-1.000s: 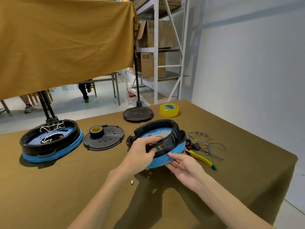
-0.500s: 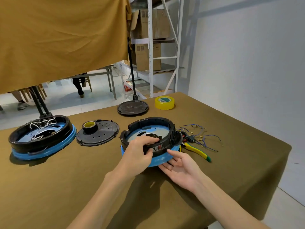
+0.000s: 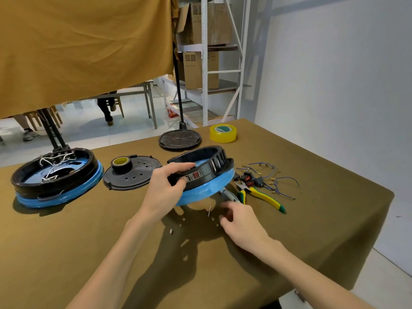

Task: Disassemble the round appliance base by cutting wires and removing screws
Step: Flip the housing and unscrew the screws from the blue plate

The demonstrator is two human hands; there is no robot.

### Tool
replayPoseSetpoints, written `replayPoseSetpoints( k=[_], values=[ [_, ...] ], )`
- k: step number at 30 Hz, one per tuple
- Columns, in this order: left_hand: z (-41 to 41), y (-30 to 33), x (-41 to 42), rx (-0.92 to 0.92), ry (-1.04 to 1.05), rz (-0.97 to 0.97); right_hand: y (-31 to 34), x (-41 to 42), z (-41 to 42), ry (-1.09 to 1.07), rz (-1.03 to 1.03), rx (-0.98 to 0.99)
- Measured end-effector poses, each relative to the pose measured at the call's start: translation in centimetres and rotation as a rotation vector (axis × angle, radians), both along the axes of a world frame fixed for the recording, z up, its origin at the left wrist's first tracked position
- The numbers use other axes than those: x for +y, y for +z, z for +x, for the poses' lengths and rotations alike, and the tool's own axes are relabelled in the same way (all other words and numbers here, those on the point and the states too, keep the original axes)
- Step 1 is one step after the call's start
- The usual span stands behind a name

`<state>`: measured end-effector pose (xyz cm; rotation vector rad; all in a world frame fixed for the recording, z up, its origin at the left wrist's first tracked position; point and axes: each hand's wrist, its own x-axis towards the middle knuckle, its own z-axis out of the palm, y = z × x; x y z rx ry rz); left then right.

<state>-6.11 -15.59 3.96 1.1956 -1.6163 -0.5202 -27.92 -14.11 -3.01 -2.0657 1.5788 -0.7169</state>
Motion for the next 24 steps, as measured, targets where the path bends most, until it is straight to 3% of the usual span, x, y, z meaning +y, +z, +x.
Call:
replayPoseSetpoints(
  k=[7, 13, 17, 21, 24],
  values=[
    [2.9, 1.3, -0.3, 0.190, 0.085, 0.013, 1.1, -1.1, 3.7, 0.038, -0.110, 0.316],
    [5.1, 0.6, 0.6, 0.351, 0.082, 0.006, 1.0, -1.6, 3.0, 0.009, -0.077, 0.305],
    [6.7, 0.1, 1.2, 0.659, 0.055, 0.081, 1.1, -1.6, 4.7, 0.170, -0.018, 0.121],
    [8.5, -0.4, 2.2, 0.919, -0.014, 0.149, -0.2, -0.6, 7.9, 0.423, -0.028, 0.115],
    [9.9, -1.0, 2.9, 1.179, -0.049, 0.179, -1.0, -0.3, 8.9, 0.426, -0.079, 0.111]
  ],
)
